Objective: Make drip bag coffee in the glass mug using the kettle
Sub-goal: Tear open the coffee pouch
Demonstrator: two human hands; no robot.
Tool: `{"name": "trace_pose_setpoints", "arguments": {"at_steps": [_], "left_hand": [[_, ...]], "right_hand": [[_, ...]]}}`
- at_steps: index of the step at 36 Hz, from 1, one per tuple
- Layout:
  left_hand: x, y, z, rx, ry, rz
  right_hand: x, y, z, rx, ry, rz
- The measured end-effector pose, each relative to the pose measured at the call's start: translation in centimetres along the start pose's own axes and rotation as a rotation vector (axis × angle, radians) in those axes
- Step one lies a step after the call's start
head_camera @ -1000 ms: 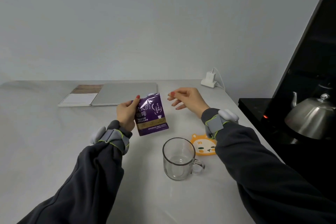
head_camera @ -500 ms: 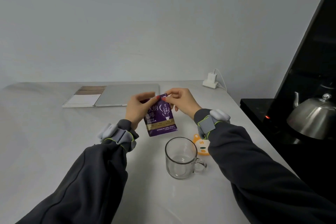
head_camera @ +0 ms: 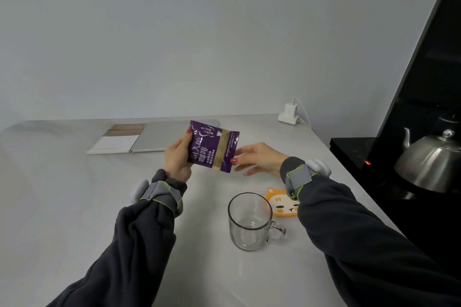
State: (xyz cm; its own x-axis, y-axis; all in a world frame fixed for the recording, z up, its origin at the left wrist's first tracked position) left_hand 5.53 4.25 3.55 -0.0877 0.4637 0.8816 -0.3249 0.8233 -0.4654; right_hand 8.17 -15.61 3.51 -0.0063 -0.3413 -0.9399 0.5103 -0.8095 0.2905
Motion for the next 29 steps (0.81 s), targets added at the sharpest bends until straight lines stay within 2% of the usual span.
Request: {"name": "trace_pose_setpoints", "arguments": {"at_steps": [3,9,17,21,24,29], "left_hand": [[-0.2,0.3,-0.4,-0.022,0.04,0.111],[-0.9,1.0,-0.7,0.046,0.084,0.143],[-2.7,2.5,-0.8,0.053,0.088,-0.071],[-2.3,2.6,-0.6,0.123,-0.067,-0.27],[-1.5,1.3,-0.2,0.003,-0.178,-0.343],[-1.1,-0.6,0.7,-0.193,-0.133,-0.388]], "right_hand": [[0.1,-0.4,0.1,-0.019,0.044,-0.118],[-1.3,-0.5,0.1,0.041,0.112,-0.192],[-1.6,0.1,-0.1,0.137,0.194,-0.131],[-1.8,0.1,-0.4,0.159,0.221,-0.067],[-2.1,0.0,-0.5,0.169,0.223,-0.018],[-2.6,-0.1,-0.2,0.16,0.262,0.112]]}}
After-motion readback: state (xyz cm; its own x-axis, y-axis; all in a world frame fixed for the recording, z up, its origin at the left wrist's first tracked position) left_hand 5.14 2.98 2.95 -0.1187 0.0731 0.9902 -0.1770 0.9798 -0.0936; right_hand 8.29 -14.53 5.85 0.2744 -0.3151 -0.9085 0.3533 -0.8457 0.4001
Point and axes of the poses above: each hand's wrist, its own z-axis away from the middle knuckle, its own y-axis out of the back of the hand, x = y × z, the point moved 4 cm from there along -z, towards the middle knuckle, and after that the axes turned 4 degrees about z, right-handed, at the moved point
